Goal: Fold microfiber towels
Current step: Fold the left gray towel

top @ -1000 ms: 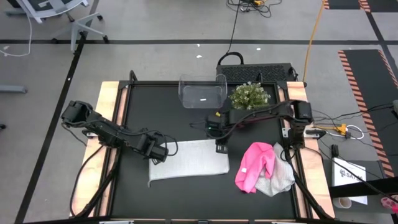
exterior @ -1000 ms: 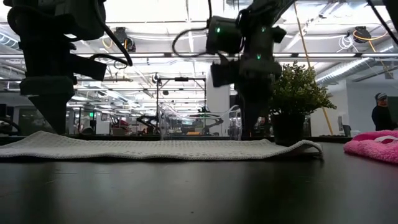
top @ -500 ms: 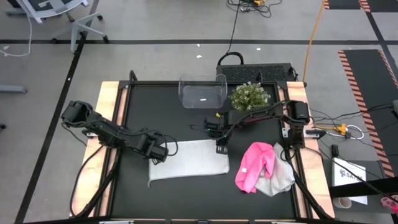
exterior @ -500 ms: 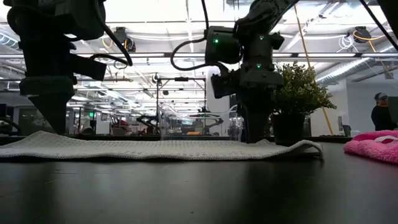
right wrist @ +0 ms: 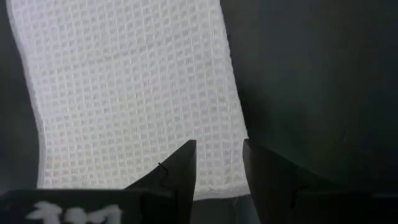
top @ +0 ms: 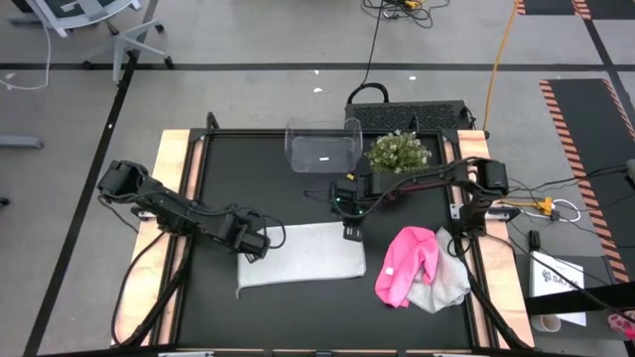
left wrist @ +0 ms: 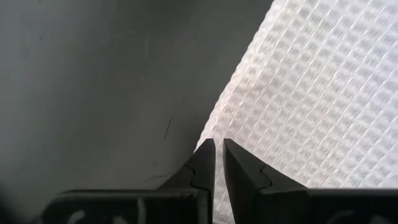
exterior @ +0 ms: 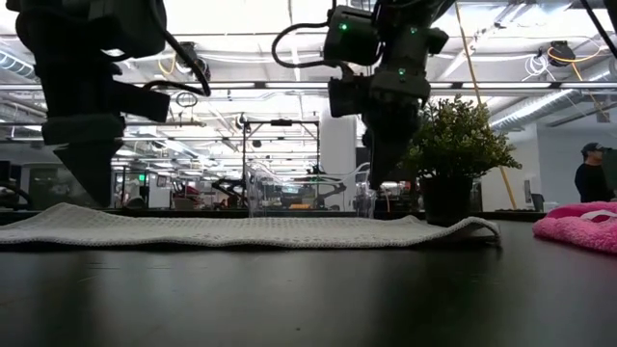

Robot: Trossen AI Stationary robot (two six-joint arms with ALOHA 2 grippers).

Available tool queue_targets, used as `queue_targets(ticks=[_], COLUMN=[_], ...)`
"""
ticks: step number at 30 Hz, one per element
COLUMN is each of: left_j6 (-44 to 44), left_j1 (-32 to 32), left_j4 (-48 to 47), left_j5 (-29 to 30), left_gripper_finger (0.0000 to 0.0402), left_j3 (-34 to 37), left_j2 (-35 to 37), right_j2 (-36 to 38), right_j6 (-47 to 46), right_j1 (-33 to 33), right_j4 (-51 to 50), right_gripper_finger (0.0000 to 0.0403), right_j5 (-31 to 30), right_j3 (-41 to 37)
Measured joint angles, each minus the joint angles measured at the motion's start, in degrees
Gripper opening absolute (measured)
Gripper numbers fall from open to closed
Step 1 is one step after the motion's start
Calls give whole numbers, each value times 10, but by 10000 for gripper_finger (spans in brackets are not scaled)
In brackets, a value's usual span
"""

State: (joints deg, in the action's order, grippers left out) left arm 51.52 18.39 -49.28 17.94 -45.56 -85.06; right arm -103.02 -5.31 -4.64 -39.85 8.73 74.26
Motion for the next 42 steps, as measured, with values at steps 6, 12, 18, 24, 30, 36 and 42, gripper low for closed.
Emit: queue_targets(ticks=[6,12,18,24,30,36,42], left_j6=[0,-1,-2,-2,-2,-38,-46], left_j1=[0,0,0,0,0,0,0], left_j4=[-1,-2,-2,-2,-3,-29,-41], left_j5=[1,1,1,1,0,-24,-4], left_gripper_finger=[35,35,35,35,35,35,35], left_j3=[0,0,0,0,0,0,0], left_j2=[0,0,0,0,0,0,0], right_j2=[-20,-20,-20,-16,-16,-12,-12], right_j6=[10,13,-15,-49,-59,-60,-60], right_j1=[-2,-6,-8,-7,-7,-7,-7], right_j4=[9,33,46,60,70,98,99], right_gripper_finger=[125,125,125,125,125,125,125], right_j5=[0,-12,2,25,34,34,33], right_j3=[0,-18,-75,-117,-123,-123,-124])
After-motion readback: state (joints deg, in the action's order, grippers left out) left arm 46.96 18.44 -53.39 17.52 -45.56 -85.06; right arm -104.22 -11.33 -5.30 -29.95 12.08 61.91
